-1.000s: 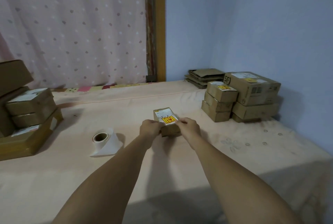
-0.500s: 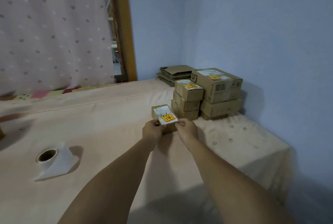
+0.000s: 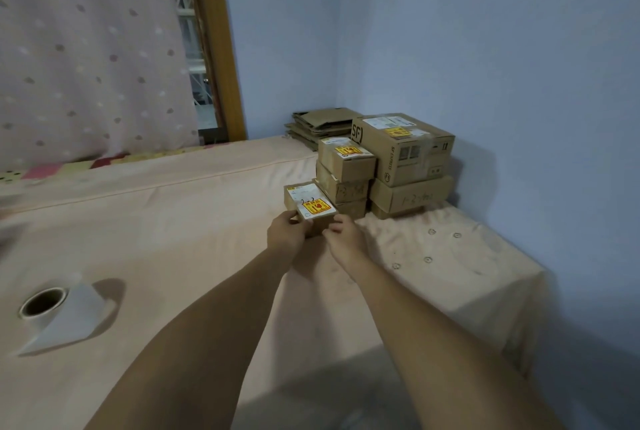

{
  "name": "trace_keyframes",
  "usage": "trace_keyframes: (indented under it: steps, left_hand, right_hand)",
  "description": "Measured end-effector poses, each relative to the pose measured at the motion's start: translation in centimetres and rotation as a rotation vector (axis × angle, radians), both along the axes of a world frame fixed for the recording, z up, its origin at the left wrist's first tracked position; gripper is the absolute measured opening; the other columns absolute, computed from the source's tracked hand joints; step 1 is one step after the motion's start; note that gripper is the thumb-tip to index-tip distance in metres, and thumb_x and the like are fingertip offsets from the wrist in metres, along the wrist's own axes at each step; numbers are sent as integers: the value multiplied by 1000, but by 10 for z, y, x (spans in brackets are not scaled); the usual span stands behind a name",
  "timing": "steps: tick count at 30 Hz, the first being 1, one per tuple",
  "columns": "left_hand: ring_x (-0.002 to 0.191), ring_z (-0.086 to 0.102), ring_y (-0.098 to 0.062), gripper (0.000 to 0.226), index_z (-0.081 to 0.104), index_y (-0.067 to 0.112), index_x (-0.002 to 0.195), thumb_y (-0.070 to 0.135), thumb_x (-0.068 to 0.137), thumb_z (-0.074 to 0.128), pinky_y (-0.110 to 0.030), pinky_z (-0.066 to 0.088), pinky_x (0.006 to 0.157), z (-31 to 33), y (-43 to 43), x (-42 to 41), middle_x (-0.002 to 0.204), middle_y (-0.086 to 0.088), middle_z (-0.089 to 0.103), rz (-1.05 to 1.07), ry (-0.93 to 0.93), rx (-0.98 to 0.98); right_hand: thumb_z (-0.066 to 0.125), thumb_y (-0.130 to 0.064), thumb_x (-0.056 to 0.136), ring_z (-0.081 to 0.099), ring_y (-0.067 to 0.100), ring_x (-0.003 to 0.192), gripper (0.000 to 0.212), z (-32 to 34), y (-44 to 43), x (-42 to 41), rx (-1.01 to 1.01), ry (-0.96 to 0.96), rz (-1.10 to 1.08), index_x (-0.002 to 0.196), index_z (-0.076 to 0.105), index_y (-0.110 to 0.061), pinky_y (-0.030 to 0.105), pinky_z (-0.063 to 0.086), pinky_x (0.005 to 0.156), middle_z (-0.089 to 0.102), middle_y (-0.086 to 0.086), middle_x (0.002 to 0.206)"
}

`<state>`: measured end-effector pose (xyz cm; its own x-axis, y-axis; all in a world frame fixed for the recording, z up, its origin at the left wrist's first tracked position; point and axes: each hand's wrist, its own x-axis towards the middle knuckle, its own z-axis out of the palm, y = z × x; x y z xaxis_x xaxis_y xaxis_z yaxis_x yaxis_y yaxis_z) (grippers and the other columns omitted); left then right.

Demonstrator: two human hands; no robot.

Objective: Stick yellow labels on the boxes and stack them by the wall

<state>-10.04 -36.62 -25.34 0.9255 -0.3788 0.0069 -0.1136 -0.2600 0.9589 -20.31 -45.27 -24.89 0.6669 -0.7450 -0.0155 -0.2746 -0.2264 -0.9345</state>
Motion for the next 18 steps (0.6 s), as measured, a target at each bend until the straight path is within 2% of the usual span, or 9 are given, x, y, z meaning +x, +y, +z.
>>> trace_keyframes:
  steps: [10,14,18]
  left_hand:
    - [105,67,-25,37,68,18,129,23,92,70,-40,55,96,4,-1,5,121,-4,72,20,-35,6]
    - [110,65,-26,39,64,17,133,24,95,67,-37,53,96,5,-1,6,126,-7,70,18,-63,42]
    - [116,62,-28,39,62,14,135,23,97,64,-34,49,94,6,3,5,129,-9,67,-6,-139,93]
  right_hand:
    - [62,-14,97,56,18,130,55,1,4,-1,22,15,87,150,48,-17,23,41,96,56,3,149]
    - [63,-19,97,53,13,110,58,8,3,-2,3,58,141,153,44,-19,23,39,87,57,3,143]
    - [64,-20,96,55,13,106,55,7,5,0,-7,72,139,149,48,-19,23,40,84,64,6,134]
